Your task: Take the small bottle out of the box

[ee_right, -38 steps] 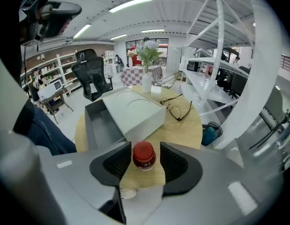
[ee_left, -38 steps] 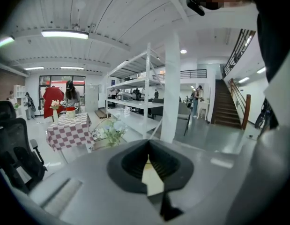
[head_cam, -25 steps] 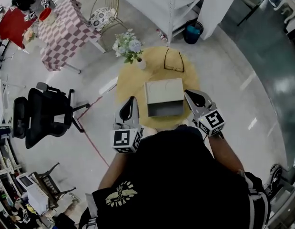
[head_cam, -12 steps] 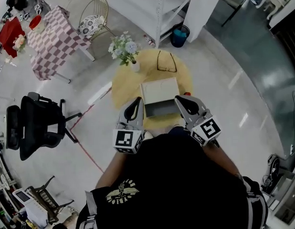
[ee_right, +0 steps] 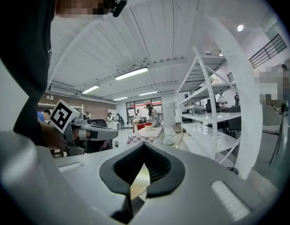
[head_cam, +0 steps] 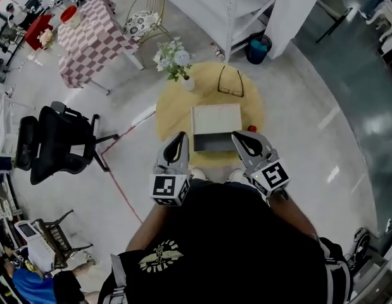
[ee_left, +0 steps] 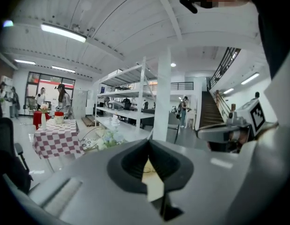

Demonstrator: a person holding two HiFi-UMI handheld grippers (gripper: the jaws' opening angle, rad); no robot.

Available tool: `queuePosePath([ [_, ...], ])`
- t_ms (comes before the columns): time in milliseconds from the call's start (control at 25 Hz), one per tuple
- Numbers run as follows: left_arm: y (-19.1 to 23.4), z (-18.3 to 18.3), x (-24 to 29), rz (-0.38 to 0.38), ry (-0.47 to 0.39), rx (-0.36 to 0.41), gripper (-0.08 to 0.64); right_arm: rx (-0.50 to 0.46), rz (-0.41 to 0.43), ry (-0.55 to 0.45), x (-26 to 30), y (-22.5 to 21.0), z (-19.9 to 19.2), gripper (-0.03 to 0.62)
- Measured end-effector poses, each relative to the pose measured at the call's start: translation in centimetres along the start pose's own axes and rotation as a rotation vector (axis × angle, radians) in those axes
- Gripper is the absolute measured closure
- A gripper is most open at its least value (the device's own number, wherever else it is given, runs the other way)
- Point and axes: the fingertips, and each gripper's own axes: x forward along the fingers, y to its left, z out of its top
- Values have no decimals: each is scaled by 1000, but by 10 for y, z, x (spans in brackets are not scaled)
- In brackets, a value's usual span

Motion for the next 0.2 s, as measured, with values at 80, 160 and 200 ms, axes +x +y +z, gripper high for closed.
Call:
queuePosePath([
  [80,-1,2,-1,33,-15,7,560,-3,26,-15,-2,-8,-6,585],
  [160,3,5,0,78,-33,25,560,-12,38,-29,0,-22,-9,586],
  [200,7,6,2,103,-42,36,560,-16,42,-35,2,-29,-10,585],
])
